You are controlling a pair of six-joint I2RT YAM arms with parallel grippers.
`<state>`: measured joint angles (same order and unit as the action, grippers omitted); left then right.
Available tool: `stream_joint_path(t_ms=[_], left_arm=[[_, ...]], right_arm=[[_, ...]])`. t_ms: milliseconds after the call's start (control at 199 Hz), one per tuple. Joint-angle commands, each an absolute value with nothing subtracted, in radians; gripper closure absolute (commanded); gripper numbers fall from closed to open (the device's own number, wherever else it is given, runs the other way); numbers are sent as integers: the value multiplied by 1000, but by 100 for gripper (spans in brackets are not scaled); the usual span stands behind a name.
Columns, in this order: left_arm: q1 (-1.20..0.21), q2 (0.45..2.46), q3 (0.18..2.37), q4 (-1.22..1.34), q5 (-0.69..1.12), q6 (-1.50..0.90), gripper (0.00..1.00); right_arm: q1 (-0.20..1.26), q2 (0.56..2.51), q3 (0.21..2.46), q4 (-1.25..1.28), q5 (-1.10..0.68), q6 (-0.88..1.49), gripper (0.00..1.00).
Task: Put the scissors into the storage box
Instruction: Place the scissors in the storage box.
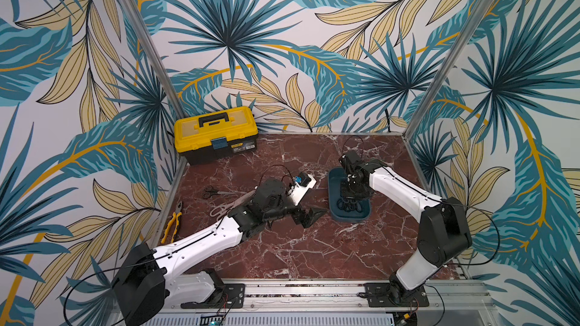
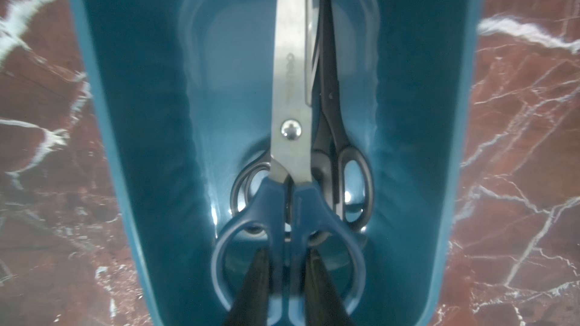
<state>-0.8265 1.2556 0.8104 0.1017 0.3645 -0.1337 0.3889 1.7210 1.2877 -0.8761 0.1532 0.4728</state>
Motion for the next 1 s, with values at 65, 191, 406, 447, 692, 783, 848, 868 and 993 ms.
stream_joint_path(t_ms=[65, 191, 406, 447, 692, 783, 848, 868, 993], left_arm=[[-826, 1246, 823, 139, 323, -110, 3], [-824, 1211, 792, 120, 229, -112, 2], [-772, 1134, 715, 122, 96, -160, 0], [-746, 1121, 705, 103, 78, -180, 0], [-593, 1038, 685, -153, -65, -256, 0], [-569, 992, 664, -203, -88, -254, 0], [-559, 959, 641, -216, -99, -258, 0], [-557, 949, 634, -216, -99, -261, 0], [-535, 905, 593, -232, -129, -288, 0]], right_arm=[[392, 1753, 1303, -850, 151, 441, 87], [391, 1727, 1316, -851, 187, 425, 65], [298, 1618, 1288, -850, 240, 429, 49], [265, 1605, 1276, -850, 235, 431, 49], [126, 1669, 1243, -854, 167, 367, 56], [120, 1716, 1252, -854, 165, 348, 60], [121, 1745, 1266, -854, 163, 338, 63], [121, 1751, 1270, -854, 161, 336, 65], [121, 1779, 1279, -825, 108, 312, 70]])
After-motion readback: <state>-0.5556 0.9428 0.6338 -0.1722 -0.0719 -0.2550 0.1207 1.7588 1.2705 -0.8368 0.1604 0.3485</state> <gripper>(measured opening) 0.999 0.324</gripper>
